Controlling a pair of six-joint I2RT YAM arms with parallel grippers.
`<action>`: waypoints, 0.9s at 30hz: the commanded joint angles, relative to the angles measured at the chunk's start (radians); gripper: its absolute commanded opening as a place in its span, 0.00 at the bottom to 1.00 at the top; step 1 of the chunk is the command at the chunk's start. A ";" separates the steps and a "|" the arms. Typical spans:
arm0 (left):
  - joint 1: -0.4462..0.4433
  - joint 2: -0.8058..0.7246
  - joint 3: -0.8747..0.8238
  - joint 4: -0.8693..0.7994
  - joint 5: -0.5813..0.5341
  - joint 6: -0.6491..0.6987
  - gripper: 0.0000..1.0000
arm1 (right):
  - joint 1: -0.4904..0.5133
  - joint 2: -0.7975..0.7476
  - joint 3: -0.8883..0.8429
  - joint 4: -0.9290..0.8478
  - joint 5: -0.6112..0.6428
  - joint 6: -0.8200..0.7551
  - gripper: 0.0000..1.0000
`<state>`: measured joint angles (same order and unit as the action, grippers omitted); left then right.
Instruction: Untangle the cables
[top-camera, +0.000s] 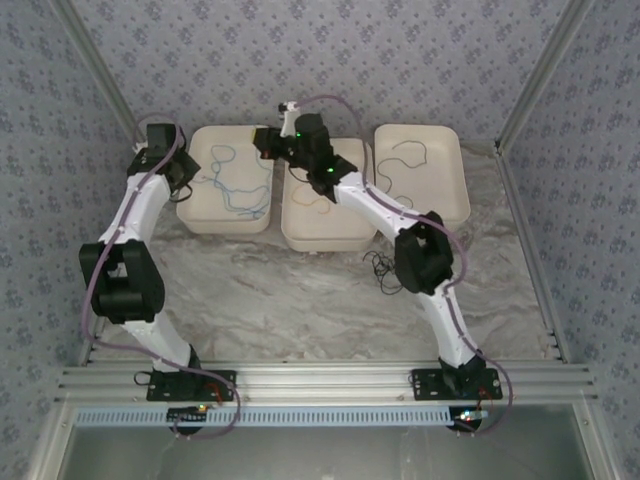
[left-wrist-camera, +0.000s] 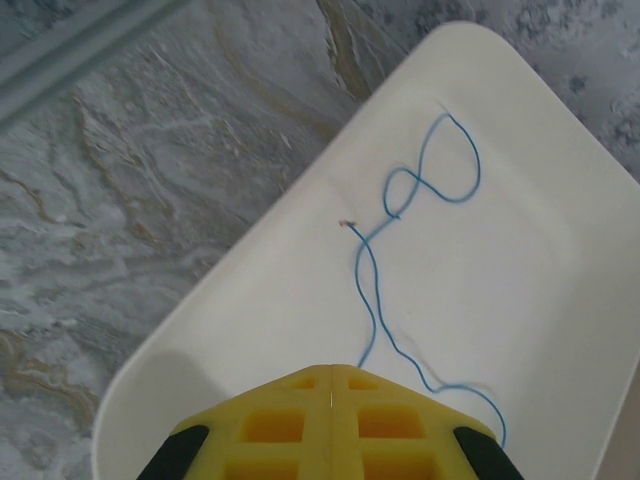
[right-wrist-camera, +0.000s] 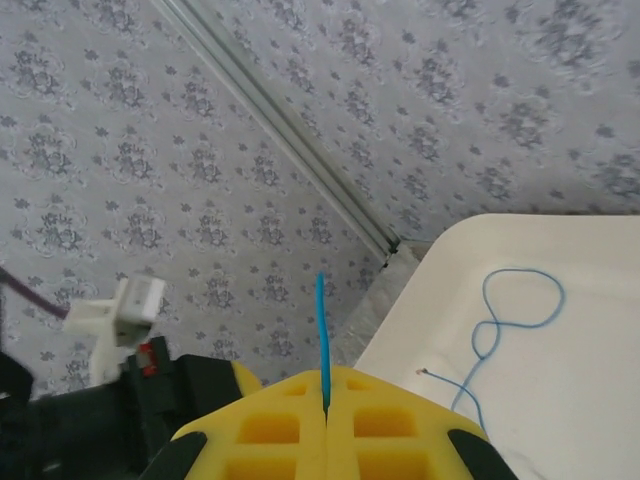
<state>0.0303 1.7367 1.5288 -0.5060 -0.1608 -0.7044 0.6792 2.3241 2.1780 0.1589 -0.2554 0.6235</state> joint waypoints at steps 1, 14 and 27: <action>0.007 -0.036 0.038 0.031 -0.091 0.001 0.00 | 0.025 0.142 0.208 -0.188 -0.034 0.028 0.00; 0.009 -0.007 0.027 0.008 -0.019 0.009 0.00 | 0.040 0.198 0.354 -0.464 0.084 -0.131 0.77; -0.065 0.297 0.342 0.000 0.275 0.141 0.33 | 0.028 -0.474 -0.430 -0.197 0.293 -0.210 0.75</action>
<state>0.0010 1.9625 1.7775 -0.4728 0.0135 -0.6281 0.7170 1.9945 1.8553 -0.1177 -0.0479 0.4465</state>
